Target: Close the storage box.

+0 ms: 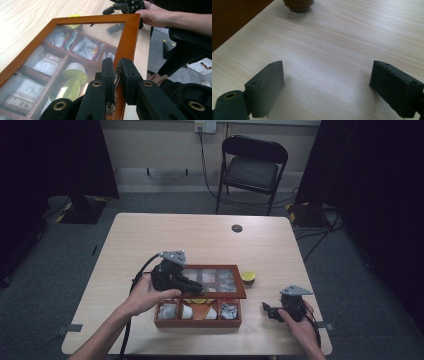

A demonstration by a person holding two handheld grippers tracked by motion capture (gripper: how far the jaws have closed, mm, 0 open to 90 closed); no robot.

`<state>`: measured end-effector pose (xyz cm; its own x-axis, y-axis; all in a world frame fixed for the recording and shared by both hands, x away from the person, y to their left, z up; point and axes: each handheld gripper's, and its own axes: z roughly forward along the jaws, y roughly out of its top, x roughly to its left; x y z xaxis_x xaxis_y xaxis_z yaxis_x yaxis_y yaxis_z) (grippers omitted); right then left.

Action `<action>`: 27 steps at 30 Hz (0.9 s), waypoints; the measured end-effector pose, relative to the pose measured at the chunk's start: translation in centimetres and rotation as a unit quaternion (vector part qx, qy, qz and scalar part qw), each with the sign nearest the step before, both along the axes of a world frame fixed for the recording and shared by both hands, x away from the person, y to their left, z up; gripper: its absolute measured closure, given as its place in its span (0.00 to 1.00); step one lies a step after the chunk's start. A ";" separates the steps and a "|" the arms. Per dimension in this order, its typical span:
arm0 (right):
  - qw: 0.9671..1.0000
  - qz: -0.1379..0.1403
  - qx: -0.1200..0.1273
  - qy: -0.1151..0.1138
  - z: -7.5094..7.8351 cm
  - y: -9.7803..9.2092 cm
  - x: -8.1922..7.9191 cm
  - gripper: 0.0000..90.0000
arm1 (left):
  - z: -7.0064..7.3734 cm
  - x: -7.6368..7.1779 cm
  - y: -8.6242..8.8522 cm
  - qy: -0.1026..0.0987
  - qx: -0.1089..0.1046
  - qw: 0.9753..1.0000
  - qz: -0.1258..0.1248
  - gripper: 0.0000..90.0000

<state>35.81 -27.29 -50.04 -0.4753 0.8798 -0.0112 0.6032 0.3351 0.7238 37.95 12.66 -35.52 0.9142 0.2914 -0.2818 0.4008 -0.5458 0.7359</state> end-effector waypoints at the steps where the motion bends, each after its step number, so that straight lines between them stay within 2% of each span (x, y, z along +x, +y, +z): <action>1: 1.000 0.000 0.000 0.000 0.0 0.0 0.0 0.12 | -0.1 -0.2 -0.1 -0.005 -0.001 1.000 0.002 0.91; 16: 1.000 -0.001 0.000 0.000 0.0 0.0 0.0 0.12 | -2.6 -1.6 -1.2 -0.011 0.043 0.999 -0.024 0.91; 19: 1.000 -0.001 0.000 0.000 0.0 0.0 0.0 0.12 | -2.7 -1.7 -1.2 -0.025 0.045 0.998 -0.031 0.91; 27: 1.000 -0.002 0.000 0.000 0.0 0.0 0.0 0.12 | -3.7 -2.2 -1.4 -0.023 0.059 0.997 -0.034 0.91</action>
